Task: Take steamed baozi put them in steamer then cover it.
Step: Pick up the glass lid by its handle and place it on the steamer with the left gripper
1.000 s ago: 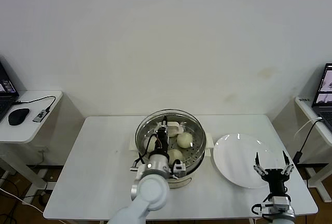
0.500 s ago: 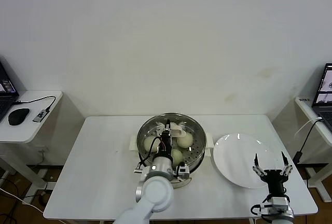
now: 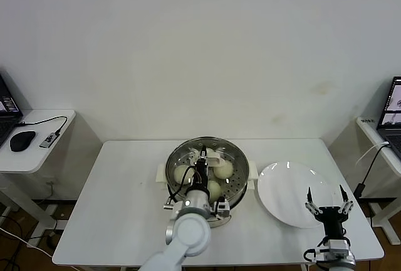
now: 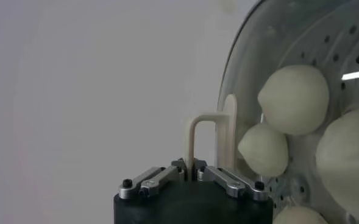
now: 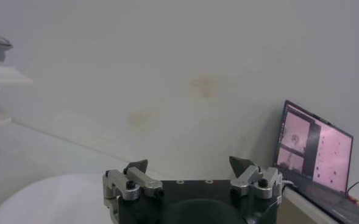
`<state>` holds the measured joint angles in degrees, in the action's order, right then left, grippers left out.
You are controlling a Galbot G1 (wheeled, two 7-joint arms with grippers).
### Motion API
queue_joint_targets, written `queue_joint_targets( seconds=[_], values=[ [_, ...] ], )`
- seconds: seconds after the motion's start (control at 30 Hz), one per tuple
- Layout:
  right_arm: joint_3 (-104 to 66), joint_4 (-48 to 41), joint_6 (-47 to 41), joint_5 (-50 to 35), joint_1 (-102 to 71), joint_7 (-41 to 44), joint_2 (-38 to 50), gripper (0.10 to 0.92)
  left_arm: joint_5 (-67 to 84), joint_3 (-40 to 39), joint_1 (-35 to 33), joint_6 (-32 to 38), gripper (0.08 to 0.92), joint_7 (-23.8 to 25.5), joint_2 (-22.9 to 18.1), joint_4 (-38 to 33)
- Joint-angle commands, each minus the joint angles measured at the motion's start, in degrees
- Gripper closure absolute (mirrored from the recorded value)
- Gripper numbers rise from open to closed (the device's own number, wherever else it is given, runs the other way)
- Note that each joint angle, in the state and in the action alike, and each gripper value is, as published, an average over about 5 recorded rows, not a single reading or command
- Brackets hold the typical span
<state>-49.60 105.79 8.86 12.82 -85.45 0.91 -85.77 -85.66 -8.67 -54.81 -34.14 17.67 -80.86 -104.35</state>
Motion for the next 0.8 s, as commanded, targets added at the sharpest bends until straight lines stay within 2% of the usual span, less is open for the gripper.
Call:
queue_joint_targets(
  seconds=[0.03, 0.2, 0.3, 0.43, 0.6, 0.8],
  values=[
    [0.1, -0.1, -0.1, -0.1, 0.1, 0.1, 0.0, 0.203, 0.1, 0.3, -0.5, 0.2, 0.852, 0.0, -0.4, -0.1],
    [0.2, -0.2, -0.1, -0.1, 0.1, 0.1, 0.1, 0.203, 1.3, 0.4, -1.1, 0.0, 0.852, -0.8, -0.4, -0.7],
    [0.3, -0.3, 0.0, -0.1, 0.1, 0.1, 0.1, 0.203, 1.5, 0.5, -1.4, -0.1, 0.822, -1.6, -0.5, -1.4],
    [0.4, -0.3, -0.1, -0.1, 0.1, 0.1, 0.2, 0.203, 1.8, 0.9, -2.7, 0.0, 0.718, -1.9, 0.0, -3.4],
    [0.5, -0.4, -0.1, -0.7, -0.3, 0.2, 0.8, 0.203, 3.7, 1.5, -7.7, 0.6, 0.562, -3.7, 3.2, -9.1],
    [0.4, -0.6, 0.2, -1.5, -1.0, 0.2, 1.3, 0.203, 11.9, 5.9, -15.6, 4.2, 0.372, -11.2, 8.4, -18.4]
  ],
)
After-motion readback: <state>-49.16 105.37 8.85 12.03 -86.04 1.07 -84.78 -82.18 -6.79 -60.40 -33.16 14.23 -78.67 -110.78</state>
